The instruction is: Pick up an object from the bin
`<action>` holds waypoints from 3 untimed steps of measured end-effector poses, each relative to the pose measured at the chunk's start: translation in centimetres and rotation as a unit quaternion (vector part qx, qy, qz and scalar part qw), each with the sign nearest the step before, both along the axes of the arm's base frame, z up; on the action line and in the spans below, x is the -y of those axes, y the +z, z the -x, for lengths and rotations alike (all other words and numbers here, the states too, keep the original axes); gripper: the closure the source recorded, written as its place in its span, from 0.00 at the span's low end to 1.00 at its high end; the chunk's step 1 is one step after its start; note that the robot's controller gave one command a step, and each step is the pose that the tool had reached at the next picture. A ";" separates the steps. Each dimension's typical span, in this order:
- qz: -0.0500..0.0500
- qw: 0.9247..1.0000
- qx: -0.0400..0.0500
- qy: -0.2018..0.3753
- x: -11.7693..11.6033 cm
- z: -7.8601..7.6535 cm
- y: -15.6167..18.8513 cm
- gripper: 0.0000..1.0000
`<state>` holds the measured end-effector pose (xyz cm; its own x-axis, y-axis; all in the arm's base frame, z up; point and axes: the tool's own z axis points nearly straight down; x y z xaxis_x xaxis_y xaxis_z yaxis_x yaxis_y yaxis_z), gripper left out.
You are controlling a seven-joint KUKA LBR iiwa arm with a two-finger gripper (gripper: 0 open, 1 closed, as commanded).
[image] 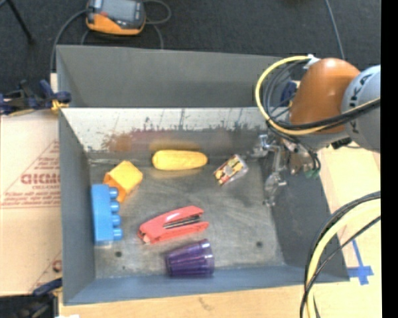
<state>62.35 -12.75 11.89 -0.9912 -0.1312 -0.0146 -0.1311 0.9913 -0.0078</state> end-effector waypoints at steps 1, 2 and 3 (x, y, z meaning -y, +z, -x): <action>-0.002 0.999 -0.009 0.045 -1.5 -1.6 -0.5 0.00; 0.000 0.995 -0.004 0.099 -2.4 -2.7 0.8 0.00; 0.000 0.992 -0.004 0.130 -4.1 -3.4 -4.8 0.00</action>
Offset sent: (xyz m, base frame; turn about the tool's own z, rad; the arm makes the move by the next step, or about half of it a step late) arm 0.0303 0.0313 -0.0063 -0.2596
